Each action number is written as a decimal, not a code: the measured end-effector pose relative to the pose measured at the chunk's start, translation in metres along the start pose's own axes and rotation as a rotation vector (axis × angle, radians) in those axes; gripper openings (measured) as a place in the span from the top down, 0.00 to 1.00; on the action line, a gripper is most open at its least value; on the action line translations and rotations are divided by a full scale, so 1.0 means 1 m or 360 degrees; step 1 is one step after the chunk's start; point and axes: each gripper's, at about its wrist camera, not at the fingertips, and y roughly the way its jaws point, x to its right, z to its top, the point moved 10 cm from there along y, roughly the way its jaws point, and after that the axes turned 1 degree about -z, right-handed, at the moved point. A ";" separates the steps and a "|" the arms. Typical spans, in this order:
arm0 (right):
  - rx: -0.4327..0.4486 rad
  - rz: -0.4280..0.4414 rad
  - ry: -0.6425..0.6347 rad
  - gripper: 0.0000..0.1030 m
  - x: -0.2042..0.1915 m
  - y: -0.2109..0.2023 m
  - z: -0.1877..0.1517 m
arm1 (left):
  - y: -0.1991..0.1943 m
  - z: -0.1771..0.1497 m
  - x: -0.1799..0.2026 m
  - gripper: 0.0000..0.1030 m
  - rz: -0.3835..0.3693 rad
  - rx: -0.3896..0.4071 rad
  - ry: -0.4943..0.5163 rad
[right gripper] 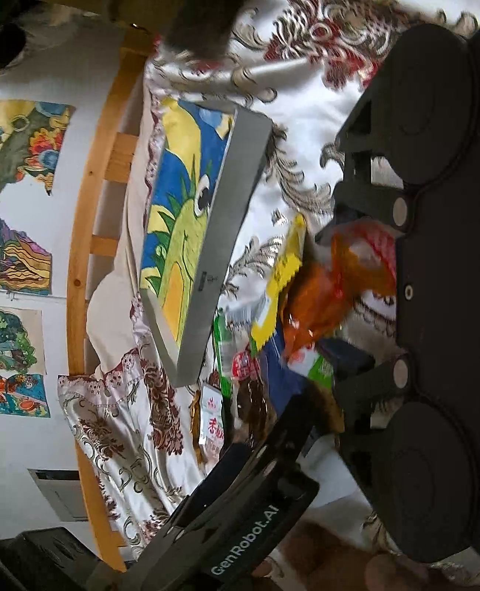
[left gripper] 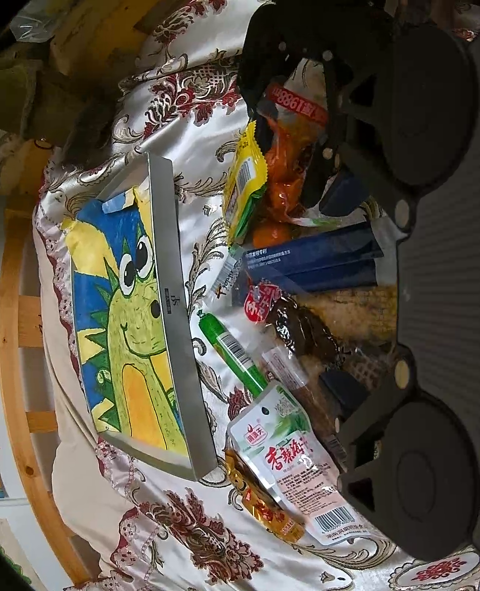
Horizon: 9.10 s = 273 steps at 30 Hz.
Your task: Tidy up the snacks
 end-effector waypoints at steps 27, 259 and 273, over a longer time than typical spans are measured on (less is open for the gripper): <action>-0.0129 -0.0067 0.0209 0.55 0.034 -0.003 0.004 | 0.018 0.005 0.019 0.46 0.0005 -0.0180 0.0077; -0.0116 -0.0254 0.0631 0.09 0.039 -0.013 0.002 | 0.007 -0.026 -0.006 0.01 -0.0136 0.0111 -0.0059; -0.0217 -0.0198 0.0551 0.28 0.019 0.017 -0.009 | 0.017 -0.038 0.003 0.13 -0.0140 0.0040 0.0044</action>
